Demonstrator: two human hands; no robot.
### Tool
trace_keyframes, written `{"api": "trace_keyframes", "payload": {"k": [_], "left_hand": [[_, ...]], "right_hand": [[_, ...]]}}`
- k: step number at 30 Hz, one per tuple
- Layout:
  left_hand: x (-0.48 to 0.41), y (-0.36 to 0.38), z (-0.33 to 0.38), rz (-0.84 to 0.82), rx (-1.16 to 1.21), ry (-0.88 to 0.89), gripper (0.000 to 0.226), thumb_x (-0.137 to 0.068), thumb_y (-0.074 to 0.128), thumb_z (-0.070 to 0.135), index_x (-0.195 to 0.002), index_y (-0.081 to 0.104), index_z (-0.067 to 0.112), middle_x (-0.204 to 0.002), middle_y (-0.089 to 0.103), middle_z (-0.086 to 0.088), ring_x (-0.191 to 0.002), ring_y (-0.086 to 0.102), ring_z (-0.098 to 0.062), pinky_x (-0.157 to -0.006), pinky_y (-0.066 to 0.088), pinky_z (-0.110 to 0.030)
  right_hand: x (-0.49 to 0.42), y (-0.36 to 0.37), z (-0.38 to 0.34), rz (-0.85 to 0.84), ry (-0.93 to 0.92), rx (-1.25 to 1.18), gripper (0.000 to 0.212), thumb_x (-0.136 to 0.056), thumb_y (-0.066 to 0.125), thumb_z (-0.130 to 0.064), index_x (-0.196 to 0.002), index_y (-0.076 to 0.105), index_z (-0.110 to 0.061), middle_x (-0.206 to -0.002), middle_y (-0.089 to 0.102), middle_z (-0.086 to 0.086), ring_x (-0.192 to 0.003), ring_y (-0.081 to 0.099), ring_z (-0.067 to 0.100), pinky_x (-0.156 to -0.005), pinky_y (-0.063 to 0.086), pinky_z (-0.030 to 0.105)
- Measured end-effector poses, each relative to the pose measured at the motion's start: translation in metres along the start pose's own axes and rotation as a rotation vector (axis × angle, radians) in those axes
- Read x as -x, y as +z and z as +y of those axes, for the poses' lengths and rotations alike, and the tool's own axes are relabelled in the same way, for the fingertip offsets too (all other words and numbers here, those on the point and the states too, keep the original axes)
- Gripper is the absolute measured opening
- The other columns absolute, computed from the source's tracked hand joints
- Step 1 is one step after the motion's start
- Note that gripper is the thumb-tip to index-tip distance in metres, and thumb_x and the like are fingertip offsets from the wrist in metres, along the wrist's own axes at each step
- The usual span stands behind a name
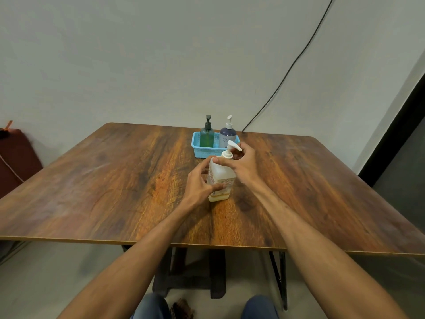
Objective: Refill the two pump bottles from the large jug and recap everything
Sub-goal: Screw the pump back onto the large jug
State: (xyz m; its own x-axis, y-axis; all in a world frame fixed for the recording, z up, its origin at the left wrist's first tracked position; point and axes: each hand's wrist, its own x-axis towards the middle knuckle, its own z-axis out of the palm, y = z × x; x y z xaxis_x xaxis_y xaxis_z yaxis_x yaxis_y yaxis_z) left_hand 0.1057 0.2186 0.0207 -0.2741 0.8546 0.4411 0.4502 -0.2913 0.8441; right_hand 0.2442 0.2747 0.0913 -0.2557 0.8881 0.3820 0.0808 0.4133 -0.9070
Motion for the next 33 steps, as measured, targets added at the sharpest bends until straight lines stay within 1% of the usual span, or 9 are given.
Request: {"api": "trace_keyframes", "payload": {"k": [3, 9, 13, 15, 17, 22, 26, 30, 33], "left_hand": [[0.0, -0.001, -0.003, 0.008, 0.01, -0.009, 0.084, -0.071, 0.091, 0.019, -0.144, 0.05, 0.023, -0.133, 0.062, 0.006, -0.116, 0.061, -0.009, -0.093, 0.055, -0.026], [0.001, 0.001, -0.002, -0.001, 0.008, 0.028, 0.083, -0.07, 0.092, 0.022, -0.143, 0.052, 0.021, -0.132, 0.065, 0.004, -0.115, 0.064, -0.011, -0.095, 0.057, -0.032], [0.001, 0.002, -0.003, 0.005, 0.005, 0.018, 0.084, -0.071, 0.092, 0.024, -0.144, 0.051, 0.022, -0.133, 0.064, 0.003, -0.115, 0.064, -0.013, -0.096, 0.058, -0.039], [0.001, 0.001, -0.005, 0.011, -0.001, -0.001, 0.088, -0.071, 0.092, 0.026, -0.147, 0.048, 0.021, -0.135, 0.063, 0.002, -0.117, 0.064, -0.015, -0.096, 0.058, -0.043], [0.0, 0.002, -0.008, 0.009, -0.005, -0.011, 0.088, -0.071, 0.092, 0.025, -0.147, 0.048, 0.021, -0.135, 0.063, 0.001, -0.117, 0.063, -0.015, -0.096, 0.058, -0.043], [0.002, 0.005, -0.004, -0.002, -0.015, -0.001, 0.091, -0.07, 0.092, 0.022, -0.149, 0.047, 0.019, -0.137, 0.062, 0.002, -0.117, 0.061, -0.008, -0.096, 0.057, -0.031], [0.003, 0.002, -0.008, 0.02, 0.007, -0.034, 0.09, -0.07, 0.092, 0.024, -0.148, 0.047, 0.02, -0.136, 0.062, 0.003, -0.118, 0.062, -0.01, -0.097, 0.058, -0.039], [0.002, 0.003, -0.009, 0.015, -0.004, -0.037, 0.091, -0.07, 0.092, 0.022, -0.148, 0.047, 0.021, -0.137, 0.062, 0.003, -0.12, 0.062, -0.013, -0.097, 0.058, -0.044], [0.001, 0.006, -0.008, 0.019, -0.008, -0.029, 0.09, -0.069, 0.092, 0.022, -0.148, 0.048, 0.02, -0.136, 0.063, 0.003, -0.119, 0.063, -0.012, -0.095, 0.059, -0.042]], "right_hand": [[-0.003, -0.008, 0.002, -0.073, 0.024, 0.034, 0.05, -0.074, 0.088, -0.012, -0.118, 0.067, -0.011, -0.108, 0.07, -0.001, -0.1, 0.066, 0.013, -0.076, 0.055, 0.021], [-0.001, -0.002, 0.003, 0.03, 0.0, 0.045, 0.042, -0.061, 0.095, -0.016, -0.085, 0.061, -0.02, -0.088, 0.068, -0.002, -0.077, 0.065, 0.009, -0.067, 0.058, 0.023], [-0.001, -0.002, 0.002, -0.033, 0.0, 0.001, 0.051, -0.067, 0.092, -0.011, -0.106, 0.059, -0.015, -0.098, 0.063, -0.001, -0.084, 0.059, 0.005, -0.069, 0.052, 0.014], [-0.001, -0.003, 0.002, -0.08, -0.008, 0.041, 0.047, -0.074, 0.086, -0.006, -0.114, 0.062, -0.013, -0.107, 0.065, -0.002, -0.097, 0.062, 0.009, -0.08, 0.055, 0.02], [-0.002, -0.003, 0.003, -0.044, -0.021, 0.08, 0.037, -0.074, 0.085, -0.005, -0.107, 0.069, -0.012, -0.101, 0.069, -0.004, -0.095, 0.066, 0.011, -0.083, 0.059, 0.03], [0.002, 0.011, 0.001, 0.091, -0.077, 0.08, 0.047, -0.067, 0.091, -0.01, -0.105, 0.064, -0.005, -0.095, 0.07, 0.004, -0.085, 0.068, 0.014, -0.069, 0.058, 0.023], [-0.001, 0.003, 0.001, -0.02, -0.052, 0.082, 0.049, -0.073, 0.087, -0.009, -0.117, 0.064, -0.007, -0.101, 0.064, -0.001, -0.089, 0.059, 0.005, -0.072, 0.051, 0.012], [-0.003, -0.005, 0.004, -0.027, -0.033, 0.146, 0.042, -0.074, 0.085, -0.007, -0.114, 0.072, -0.009, -0.105, 0.071, 0.0, -0.096, 0.067, 0.012, -0.082, 0.059, 0.031], [-0.003, -0.001, 0.001, 0.0, -0.046, 0.142, 0.04, -0.071, 0.086, -0.002, -0.108, 0.071, -0.004, -0.098, 0.07, 0.001, -0.085, 0.066, 0.008, -0.071, 0.056, 0.02]]}}
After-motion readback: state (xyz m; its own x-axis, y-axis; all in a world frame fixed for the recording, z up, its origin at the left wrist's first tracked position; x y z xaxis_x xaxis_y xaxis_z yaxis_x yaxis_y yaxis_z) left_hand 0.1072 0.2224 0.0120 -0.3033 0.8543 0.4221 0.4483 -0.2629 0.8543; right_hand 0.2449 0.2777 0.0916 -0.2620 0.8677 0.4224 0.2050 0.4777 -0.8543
